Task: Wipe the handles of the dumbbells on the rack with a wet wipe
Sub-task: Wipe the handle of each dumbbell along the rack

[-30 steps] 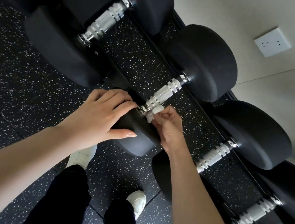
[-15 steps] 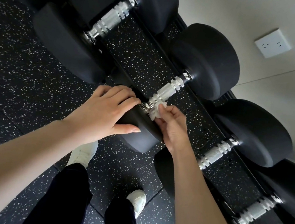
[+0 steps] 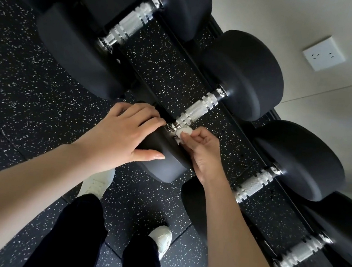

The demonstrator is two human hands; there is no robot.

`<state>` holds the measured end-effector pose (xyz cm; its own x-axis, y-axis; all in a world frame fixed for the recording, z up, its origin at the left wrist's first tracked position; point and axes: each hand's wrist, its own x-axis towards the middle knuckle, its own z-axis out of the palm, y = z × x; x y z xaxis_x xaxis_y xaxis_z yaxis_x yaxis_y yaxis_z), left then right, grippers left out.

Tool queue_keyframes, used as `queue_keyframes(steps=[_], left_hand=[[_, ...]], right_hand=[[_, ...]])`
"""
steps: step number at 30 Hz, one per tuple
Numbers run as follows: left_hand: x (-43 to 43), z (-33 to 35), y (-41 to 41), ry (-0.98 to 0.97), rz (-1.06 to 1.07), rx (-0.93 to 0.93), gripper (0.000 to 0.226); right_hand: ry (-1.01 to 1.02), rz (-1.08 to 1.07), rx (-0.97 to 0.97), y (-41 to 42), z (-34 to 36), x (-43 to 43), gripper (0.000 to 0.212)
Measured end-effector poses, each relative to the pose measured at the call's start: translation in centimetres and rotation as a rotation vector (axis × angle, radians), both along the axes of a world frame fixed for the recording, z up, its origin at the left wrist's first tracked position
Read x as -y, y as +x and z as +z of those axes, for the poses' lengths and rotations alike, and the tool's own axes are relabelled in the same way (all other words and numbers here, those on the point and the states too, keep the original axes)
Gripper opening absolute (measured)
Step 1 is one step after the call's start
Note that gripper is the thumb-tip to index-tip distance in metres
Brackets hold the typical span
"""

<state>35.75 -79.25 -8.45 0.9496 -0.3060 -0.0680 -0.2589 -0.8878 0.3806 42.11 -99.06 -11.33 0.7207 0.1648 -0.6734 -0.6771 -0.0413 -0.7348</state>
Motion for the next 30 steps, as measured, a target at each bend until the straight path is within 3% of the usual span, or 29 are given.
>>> queue_keyframes(steps=[3, 7, 17, 24, 30], left_hand=[[-0.1, 0.0, 0.0, -0.01, -0.001, 0.002, 0.068], [-0.1, -0.2, 0.1, -0.02, -0.006, 0.005, 0.067], [-0.9, -0.3, 0.7, -0.063, -0.054, -0.033, 0.065], [-2.0, -0.8, 1.0, -0.211, -0.052, -0.026, 0.066], [-3.1, -1.4, 1.2, -0.305, 0.034, -0.11, 0.08]], right_hand=[[-0.031, -0.06, 0.031, -0.1, 0.8, -0.3, 0.024], [-0.219, -0.143, 0.12, -0.4, 1.6, -0.9, 0.017], [-0.801, 0.216, 0.396, -0.8, 3.2, -3.1, 0.017], [-0.85, 0.33, 0.584, -0.4, 3.4, -3.7, 0.012], [-0.929, 0.501, 0.83, 1.0, 3.6, -4.9, 0.011]])
